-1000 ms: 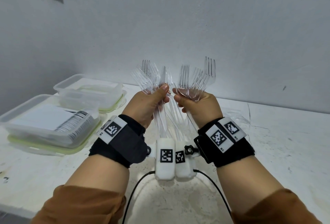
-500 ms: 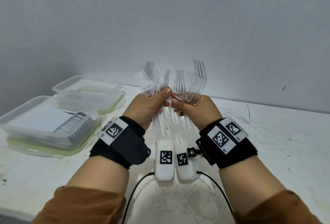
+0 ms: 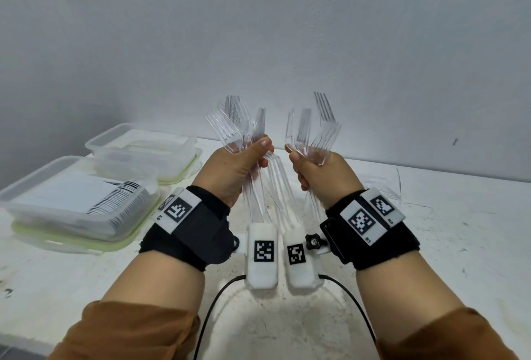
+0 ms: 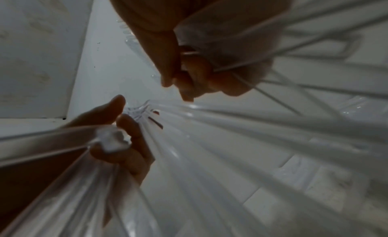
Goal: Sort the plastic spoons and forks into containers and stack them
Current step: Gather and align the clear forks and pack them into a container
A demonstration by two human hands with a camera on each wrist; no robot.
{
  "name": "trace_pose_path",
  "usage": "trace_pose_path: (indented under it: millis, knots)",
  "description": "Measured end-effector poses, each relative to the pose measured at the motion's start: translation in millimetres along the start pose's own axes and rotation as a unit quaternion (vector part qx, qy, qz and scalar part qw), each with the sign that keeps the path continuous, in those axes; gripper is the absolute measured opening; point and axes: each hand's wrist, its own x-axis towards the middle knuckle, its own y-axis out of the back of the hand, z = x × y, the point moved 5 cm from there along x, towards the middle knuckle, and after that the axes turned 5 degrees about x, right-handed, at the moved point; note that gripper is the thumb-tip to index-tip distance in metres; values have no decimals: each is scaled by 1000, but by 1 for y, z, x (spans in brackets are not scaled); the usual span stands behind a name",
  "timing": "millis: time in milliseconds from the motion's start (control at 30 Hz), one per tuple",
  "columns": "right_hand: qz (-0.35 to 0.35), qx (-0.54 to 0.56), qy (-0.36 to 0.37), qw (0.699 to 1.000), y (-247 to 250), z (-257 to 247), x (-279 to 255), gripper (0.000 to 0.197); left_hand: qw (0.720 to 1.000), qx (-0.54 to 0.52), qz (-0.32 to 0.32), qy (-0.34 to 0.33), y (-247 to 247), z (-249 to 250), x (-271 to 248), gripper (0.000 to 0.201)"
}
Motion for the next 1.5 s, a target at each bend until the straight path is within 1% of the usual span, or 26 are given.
trace_pose_path:
  millis: [33,100,167,233,300,467,533,700,767,833,933,1033,1133,1233,1333,1433,1500]
  knots:
    - [-8,-14,4,1000,-1,0,0,21,1000,0,1,1,0,1,-1,15]
    - [-12,-14,16,1000,-2,-1,-2,18,1000,9,1,2,1,1,-2,18]
    - [-4,22,22,1000,1,-3,-4,17,1000,11,0,0,1,2,-3,20]
    - [-2,80,22,997,2,-5,-6,21,1000,11,-2,1,1,3,-5,14]
    - [-9,106,32,994,1,-8,-7,20,1000,11,-5,1,-1,4,-7,10]
    - [-20,69,53,996,-5,-8,-9,17,1000,6,-21,-10,-7,7,-10,23]
    - [-24,58,55,996,-6,-7,-9,17,1000,0,-24,-9,-8,7,-10,22]
    - [-25,38,42,998,-6,-6,-8,13,1000,-10,-26,-5,-8,2,-11,26]
    - [-26,34,36,998,-6,-7,-8,6,1000,-12,-22,0,-8,1,-10,24]
    - [-33,30,38,998,-6,-8,-8,11,1000,-10,-15,2,-9,0,-10,18]
    - [-38,30,34,998,-5,-9,-8,9,1000,-16,-9,1,-9,1,-9,2]
    - [-17,50,21,998,0,-6,-5,21,999,-33,4,9,-8,1,-7,1]
    - [16,75,-4,997,8,-3,-1,18,999,-45,8,12,-6,1,-4,1]
    - [12,101,-24,995,10,-2,0,10,999,-45,6,12,-5,1,-4,1]
    - [1,65,-7,998,9,-5,0,7,999,-47,2,15,-7,0,-3,1]
    - [-14,7,-3,1000,5,-4,3,20,999,-49,3,17,-7,1,-4,1]
    - [-17,-11,-12,1000,1,-2,4,25,999,-49,3,15,-7,2,-3,2]
